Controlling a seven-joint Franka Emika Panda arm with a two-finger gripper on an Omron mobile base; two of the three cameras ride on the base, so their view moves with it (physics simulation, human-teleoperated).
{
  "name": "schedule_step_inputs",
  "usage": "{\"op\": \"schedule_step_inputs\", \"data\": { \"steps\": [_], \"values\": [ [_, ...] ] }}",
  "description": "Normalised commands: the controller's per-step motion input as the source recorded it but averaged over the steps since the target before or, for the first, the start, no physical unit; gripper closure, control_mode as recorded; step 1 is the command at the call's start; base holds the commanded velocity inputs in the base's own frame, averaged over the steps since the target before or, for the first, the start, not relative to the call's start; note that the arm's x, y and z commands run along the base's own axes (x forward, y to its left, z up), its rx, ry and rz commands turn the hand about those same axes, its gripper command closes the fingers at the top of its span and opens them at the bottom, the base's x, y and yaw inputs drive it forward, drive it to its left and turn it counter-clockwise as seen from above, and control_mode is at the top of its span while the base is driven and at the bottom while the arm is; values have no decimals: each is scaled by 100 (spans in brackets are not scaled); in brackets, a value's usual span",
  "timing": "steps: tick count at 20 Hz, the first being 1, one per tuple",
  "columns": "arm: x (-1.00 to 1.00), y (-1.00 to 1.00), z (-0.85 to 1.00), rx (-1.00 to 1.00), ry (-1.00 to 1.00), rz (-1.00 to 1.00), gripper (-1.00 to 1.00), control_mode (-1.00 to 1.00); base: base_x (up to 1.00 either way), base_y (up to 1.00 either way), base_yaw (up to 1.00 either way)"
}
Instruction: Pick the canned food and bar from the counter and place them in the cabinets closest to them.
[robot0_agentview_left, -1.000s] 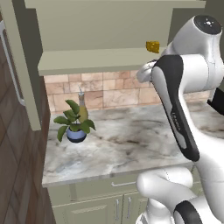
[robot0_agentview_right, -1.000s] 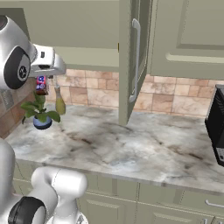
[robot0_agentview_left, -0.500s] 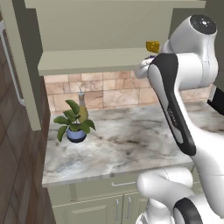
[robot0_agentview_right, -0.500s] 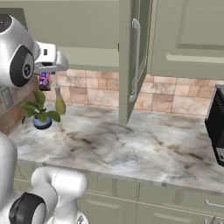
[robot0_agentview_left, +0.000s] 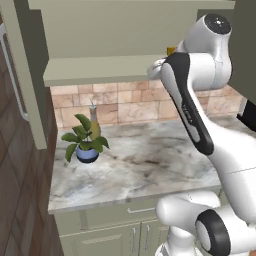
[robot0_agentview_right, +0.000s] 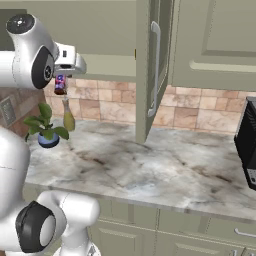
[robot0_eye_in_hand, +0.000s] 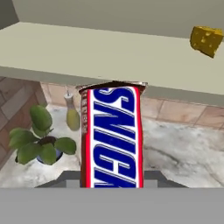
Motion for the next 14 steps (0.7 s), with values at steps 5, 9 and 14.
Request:
{"op": "schedule_step_inputs", "data": {
  "steps": [5,9,14],
  "values": [
    [46,0,13,5,0,-1,100,-100,0,0,0],
    [47,1,9,3,0,-1,100,-100,0,0,0],
    [50,8,2,0,0,0,100,-100,0,0,0]
  ]
}}
